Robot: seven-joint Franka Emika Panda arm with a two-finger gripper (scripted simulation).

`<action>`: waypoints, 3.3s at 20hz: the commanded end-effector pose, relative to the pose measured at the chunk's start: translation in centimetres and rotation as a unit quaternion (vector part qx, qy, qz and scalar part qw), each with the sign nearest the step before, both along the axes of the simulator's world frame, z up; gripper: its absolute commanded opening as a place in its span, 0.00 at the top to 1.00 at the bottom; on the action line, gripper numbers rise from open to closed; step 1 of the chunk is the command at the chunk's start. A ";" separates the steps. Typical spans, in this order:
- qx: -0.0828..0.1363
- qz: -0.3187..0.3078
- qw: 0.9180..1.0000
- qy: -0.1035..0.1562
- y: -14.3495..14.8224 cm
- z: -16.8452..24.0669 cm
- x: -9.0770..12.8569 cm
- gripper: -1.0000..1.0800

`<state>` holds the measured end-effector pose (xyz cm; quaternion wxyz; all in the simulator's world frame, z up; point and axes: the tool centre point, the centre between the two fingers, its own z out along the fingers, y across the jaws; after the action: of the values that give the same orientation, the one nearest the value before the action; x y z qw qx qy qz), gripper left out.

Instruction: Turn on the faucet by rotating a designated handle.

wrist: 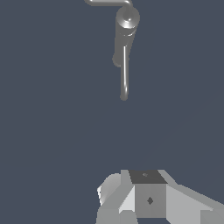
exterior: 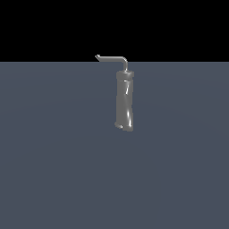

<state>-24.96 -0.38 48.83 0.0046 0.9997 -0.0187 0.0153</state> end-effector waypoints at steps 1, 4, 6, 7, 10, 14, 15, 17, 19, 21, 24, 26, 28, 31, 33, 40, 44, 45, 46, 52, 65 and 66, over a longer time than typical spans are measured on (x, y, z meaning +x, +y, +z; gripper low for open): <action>0.000 0.000 1.000 0.000 0.0 0.0 0.0 1.00; 0.000 -0.005 1.000 -0.001 -0.3 0.2 0.0 1.00; 0.001 -0.012 1.000 -0.003 -0.7 0.6 0.0 1.00; 0.001 -0.016 1.000 -0.004 -0.9 0.9 -0.1 1.00; 0.002 -0.024 1.000 -0.006 -1.3 1.2 -0.1 1.00; 0.002 -0.022 1.000 -0.006 -1.3 1.2 -0.1 1.00; 0.002 -0.022 1.000 -0.006 -1.2 1.2 -0.1 1.00; 0.003 -0.025 1.000 -0.006 -1.3 1.2 0.0 1.00; 0.004 -0.030 1.000 -0.006 -1.2 1.2 0.3 1.00; 0.006 -0.037 0.999 -0.005 -1.2 1.2 0.7 1.00; 0.009 -0.051 0.999 -0.005 -1.2 1.3 1.5 1.00; 0.012 -0.064 0.998 -0.004 -1.1 1.3 2.1 1.00; 0.015 -0.078 0.997 -0.003 -1.0 1.3 2.9 1.00; 0.021 -0.104 0.994 -0.002 -0.9 1.2 4.3 1.00; 0.025 -0.125 0.992 0.000 -0.9 1.1 5.4 1.00; 0.038 -0.209 0.977 0.007 -0.5 0.4 10.0 1.00; 0.043 -0.258 0.965 0.011 -0.2 -0.3 12.7 1.00; 0.044 -0.271 0.962 0.012 -0.1 -0.5 13.4 1.00; 0.045 -0.283 0.958 0.013 0.0 -0.7 14.0 1.00; 0.048 -0.356 0.933 0.019 0.4 -2.3 18.0 1.00; 0.042 -0.506 0.861 0.026 1.8 -7.4 26.2 1.00; 0.041 -0.517 0.855 0.026 2.0 -7.9 26.8 1.00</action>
<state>0.94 1.39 41.68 -0.0303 0.8558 -0.5162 -0.0161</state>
